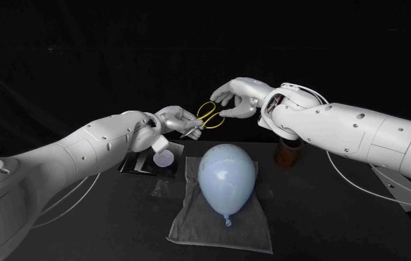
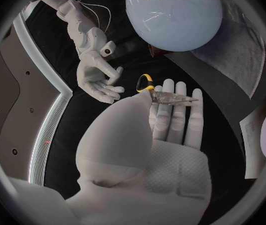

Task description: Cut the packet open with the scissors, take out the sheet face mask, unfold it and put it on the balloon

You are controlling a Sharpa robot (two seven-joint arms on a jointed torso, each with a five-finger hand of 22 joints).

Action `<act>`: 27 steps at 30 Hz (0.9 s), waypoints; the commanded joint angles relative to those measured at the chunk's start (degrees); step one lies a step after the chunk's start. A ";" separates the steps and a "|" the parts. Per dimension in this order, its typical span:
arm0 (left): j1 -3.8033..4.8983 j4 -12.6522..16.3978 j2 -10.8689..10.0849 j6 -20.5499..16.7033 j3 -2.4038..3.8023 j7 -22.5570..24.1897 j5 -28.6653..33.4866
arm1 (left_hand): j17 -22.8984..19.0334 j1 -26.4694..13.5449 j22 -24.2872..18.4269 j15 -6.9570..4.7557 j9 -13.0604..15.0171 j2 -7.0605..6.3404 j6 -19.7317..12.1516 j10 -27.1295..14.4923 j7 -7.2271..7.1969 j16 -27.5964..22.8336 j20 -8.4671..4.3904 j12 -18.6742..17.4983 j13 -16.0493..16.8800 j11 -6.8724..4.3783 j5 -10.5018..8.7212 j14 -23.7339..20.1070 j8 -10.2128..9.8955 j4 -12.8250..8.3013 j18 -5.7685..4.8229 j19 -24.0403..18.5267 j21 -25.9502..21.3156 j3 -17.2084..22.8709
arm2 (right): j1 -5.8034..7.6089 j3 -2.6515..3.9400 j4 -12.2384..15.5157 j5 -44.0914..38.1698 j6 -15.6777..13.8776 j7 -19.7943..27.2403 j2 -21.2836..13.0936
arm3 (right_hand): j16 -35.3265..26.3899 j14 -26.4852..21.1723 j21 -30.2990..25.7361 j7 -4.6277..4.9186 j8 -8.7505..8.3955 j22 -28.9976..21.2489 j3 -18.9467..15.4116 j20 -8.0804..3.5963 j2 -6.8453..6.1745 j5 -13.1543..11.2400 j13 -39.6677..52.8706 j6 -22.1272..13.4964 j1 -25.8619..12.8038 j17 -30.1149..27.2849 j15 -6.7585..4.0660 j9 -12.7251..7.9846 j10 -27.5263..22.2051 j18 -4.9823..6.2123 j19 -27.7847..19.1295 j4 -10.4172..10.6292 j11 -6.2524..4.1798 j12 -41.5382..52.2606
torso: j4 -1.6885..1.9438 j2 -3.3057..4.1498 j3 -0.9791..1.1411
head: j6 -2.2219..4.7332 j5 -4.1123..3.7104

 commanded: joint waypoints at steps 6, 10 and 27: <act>0.23 0.51 0.02 0.61 0.06 -0.01 0.17 | 0.14 -0.13 -0.02 0.04 1.93 -0.12 -0.55 0.60 0.04 -0.32 -0.02 -0.29 0.03 -0.02 0.39 0.33 0.29 -3.27 0.64 0.54 -0.28 3.61 | 0.06 -0.15 1.22 -10.83 -1.82 -4.43 0.61 | -2.00 -1.89 5.74 -1.35 -0.60 5.93 -1.40 -1.11 0.74 1.22 -0.41 -3.18 -0.37 -1.32 -1.29 -0.92 -9.86 -0.18 7.47 0.25 -1.59 -0.57 | -0.04 0.03 0.03 | 0.14 0.14; 0.28 0.66 0.02 0.75 0.06 -0.14 0.17 | 0.17 -0.18 -0.01 0.04 1.96 -0.15 -0.56 0.62 0.05 -0.32 -0.02 -0.29 0.03 -0.02 0.39 0.34 0.30 -3.28 0.63 0.56 -0.27 3.69 | 0.02 -0.26 1.73 -12.12 -3.27 -4.51 0.96 | -0.20 2.73 8.35 -1.09 0.84 9.27 -0.49 -1.23 1.13 1.14 -0.02 -0.31 -0.36 -0.65 -1.25 -0.52 -2.49 -0.85 10.18 0.21 -1.28 0.32 | -0.08 0.09 0.11 | 0.18 0.46; 0.39 0.89 0.08 1.01 0.05 -0.42 0.18 | 0.26 -0.40 0.00 0.05 2.08 -0.26 -0.63 0.62 0.09 -0.34 -0.02 -0.34 0.02 0.01 0.40 0.34 0.32 -3.32 0.59 0.66 -0.23 4.03 | -0.05 -0.32 3.75 -17.61 -3.71 -10.74 1.54 | 30.21 4.23 5.62 0.29 0.53 7.56 7.29 -2.06 -3.33 0.49 0.63 1.31 -2.32 28.09 -1.80 -0.20 6.07 -1.38 5.13 0.06 -0.33 -0.77 | -0.07 0.04 0.06 | -0.21 0.57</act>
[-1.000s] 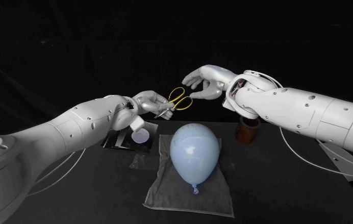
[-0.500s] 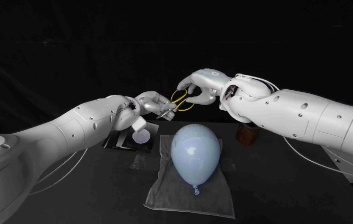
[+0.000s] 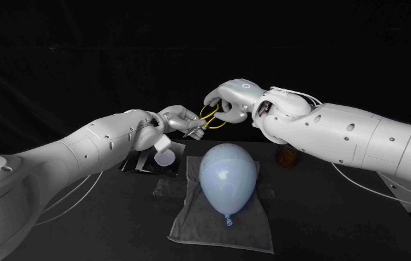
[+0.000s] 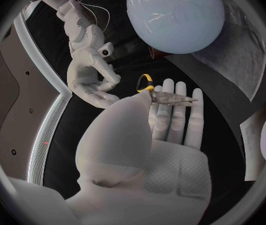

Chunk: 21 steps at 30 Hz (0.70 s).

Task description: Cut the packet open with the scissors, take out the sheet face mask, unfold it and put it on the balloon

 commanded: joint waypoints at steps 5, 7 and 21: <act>0.24 0.31 0.08 0.90 0.07 0.21 0.21 | 0.10 0.14 0.00 0.04 0.44 0.31 -0.45 0.22 -0.11 -0.34 -0.02 -0.36 0.01 0.01 0.17 0.32 0.40 -3.43 0.96 0.22 -0.25 3.93 | 0.00 0.01 0.39 -3.85 0.26 -4.29 0.24 | 21.03 -2.84 25.40 2.49 -0.85 31.86 1.94 2.00 -0.95 -0.27 1.30 -1.42 -0.08 10.75 0.60 0.13 2.76 -3.07 1.59 0.41 1.29 -0.22 | -0.05 -0.01 -0.03 | -0.15 0.15; 0.26 0.31 0.09 0.96 0.07 0.19 0.21 | 0.11 0.11 -0.01 0.04 0.46 0.30 -0.47 0.21 -0.11 -0.35 -0.01 -0.37 0.01 0.01 0.17 0.31 0.40 -3.44 0.95 0.21 -0.25 4.01 | 0.00 0.01 0.42 -4.07 -0.08 -4.53 0.32 | 22.05 -2.74 24.81 2.76 -1.11 30.63 2.01 2.39 -1.20 -0.24 1.27 -2.07 -0.05 10.05 0.71 0.10 2.35 -2.74 0.89 0.51 1.42 -0.28 | -0.09 -0.03 -0.04 | -0.22 0.14; 0.30 0.44 0.13 1.38 0.06 -0.10 0.26 | 0.17 -0.05 -0.02 0.07 0.56 0.23 -0.54 0.17 -0.10 -0.39 -0.01 -0.43 -0.01 0.03 0.16 0.27 0.41 -3.47 0.87 0.16 -0.30 4.28 | -0.06 0.00 -0.69 -5.52 3.90 -6.71 1.00 | 41.03 -1.43 36.99 0.62 2.81 47.27 -7.14 1.84 1.09 0.84 17.90 -7.46 2.65 10.82 -1.34 2.31 -12.42 -5.37 5.02 3.02 0.11 19.19 | -0.05 -0.04 -0.03 | -0.29 0.06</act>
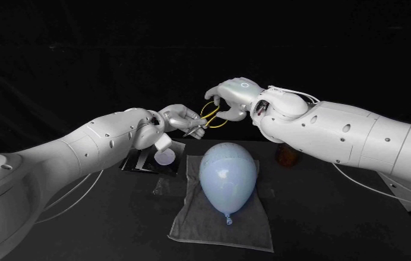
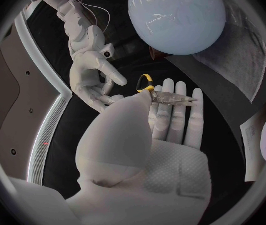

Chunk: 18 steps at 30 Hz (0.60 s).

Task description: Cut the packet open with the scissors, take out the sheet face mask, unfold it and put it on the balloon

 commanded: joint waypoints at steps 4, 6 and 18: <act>0.17 0.28 0.12 1.12 0.06 0.17 0.34 | 0.06 -0.09 -0.02 0.06 0.23 0.22 -0.25 0.17 0.01 -0.40 -0.01 -0.24 -0.01 0.03 0.18 0.26 0.21 -3.62 0.88 0.16 -0.30 4.18 | -0.04 0.00 -0.33 -4.17 4.74 -2.60 0.29 | -1.21 1.05 -1.40 -3.20 1.99 2.79 1.62 -2.76 -0.72 0.16 -1.98 2.47 -1.15 -6.12 -2.00 0.73 -4.40 -0.20 1.74 0.94 -1.62 -1.02 | 0.00 0.02 0.03 | -0.06 0.06; 0.18 0.30 0.13 1.15 0.06 0.13 0.37 | 0.06 -0.09 -0.02 0.06 0.23 0.22 -0.25 0.17 0.01 -0.40 -0.01 -0.24 -0.01 0.03 0.18 0.26 0.21 -3.62 0.88 0.16 -0.30 4.18 | -0.05 -0.02 -0.48 -5.58 5.83 -3.16 0.52 | -1.92 1.20 -2.23 -4.07 2.28 1.86 1.88 -4.06 -0.98 0.01 -3.89 3.19 -1.35 -8.71 -3.46 0.77 -5.22 -0.06 1.75 1.16 -3.25 -2.37 | -0.03 0.02 0.01 | -0.06 0.03; 0.32 0.62 0.16 1.49 0.06 -0.05 0.45 | 0.09 -0.17 -0.02 0.07 0.27 0.19 -0.28 0.16 0.02 -0.42 -0.02 -0.26 -0.02 0.04 0.18 0.24 0.21 -3.64 0.86 0.17 -0.30 4.31 | -0.48 -0.24 -2.11 -8.95 6.94 -4.02 2.12 | -0.19 5.17 -1.26 -4.33 2.65 3.83 2.01 -4.82 -1.05 0.69 -8.35 5.72 -1.49 -10.75 -3.66 0.41 -5.48 -0.61 3.38 1.92 -3.37 -4.16 | -0.02 0.13 -0.01 | 0.00 0.02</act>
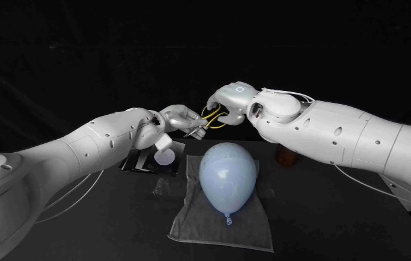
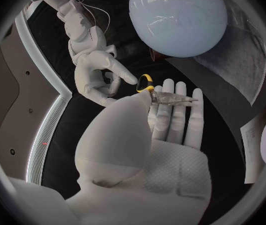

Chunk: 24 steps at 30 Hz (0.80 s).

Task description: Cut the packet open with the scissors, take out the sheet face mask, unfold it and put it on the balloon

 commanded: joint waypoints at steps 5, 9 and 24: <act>0.36 0.55 0.08 1.25 0.07 0.15 0.43 | 0.10 0.16 -0.02 0.07 -0.07 0.51 -0.28 0.26 0.01 -0.20 -0.02 -0.27 -0.02 -0.07 0.17 0.24 0.23 -3.01 0.87 0.18 -0.29 2.91 | -0.27 -0.06 -0.97 -3.41 0.67 -1.54 0.89 | 0.73 1.53 0.45 1.08 -1.28 3.92 -0.95 -0.18 0.05 0.31 -2.56 -0.73 0.24 -1.17 0.70 -0.72 -0.96 -0.66 3.81 0.39 1.03 -1.60 | 0.10 0.13 -0.02 | -0.04 -0.04; 0.51 0.98 0.00 1.47 0.07 -0.01 0.44 | 0.12 0.13 -0.02 0.07 -0.04 0.47 -0.29 0.26 0.00 -0.20 -0.02 -0.27 -0.02 -0.07 0.17 0.24 0.23 -3.05 0.86 0.19 -0.29 2.97 | -0.36 -0.08 -1.65 -3.83 -0.21 -2.13 1.23 | 1.07 2.24 0.83 1.15 -1.56 4.54 -0.59 -0.18 0.58 1.23 -3.76 -0.54 0.84 -1.53 0.66 -0.92 -0.79 -0.78 4.08 0.41 1.02 -1.90 | 0.18 0.17 -0.03 | -0.09 -0.06; 0.79 3.10 -0.53 1.26 0.18 0.00 0.84 | 0.40 -0.30 0.14 0.10 0.36 0.07 -0.35 0.36 0.18 -0.27 -0.12 -0.36 -0.02 -0.02 0.17 0.22 0.35 -3.53 1.11 0.90 0.10 4.07 | -1.78 -0.16 -4.30 -3.37 4.58 -1.12 2.92 | 1.28 4.80 2.93 1.80 -1.65 7.77 5.45 1.44 0.44 -0.49 -7.80 3.39 -0.58 -4.87 2.61 -1.71 7.74 -1.49 5.01 0.54 1.47 -2.38 | 0.09 0.20 -0.03 | -0.67 0.15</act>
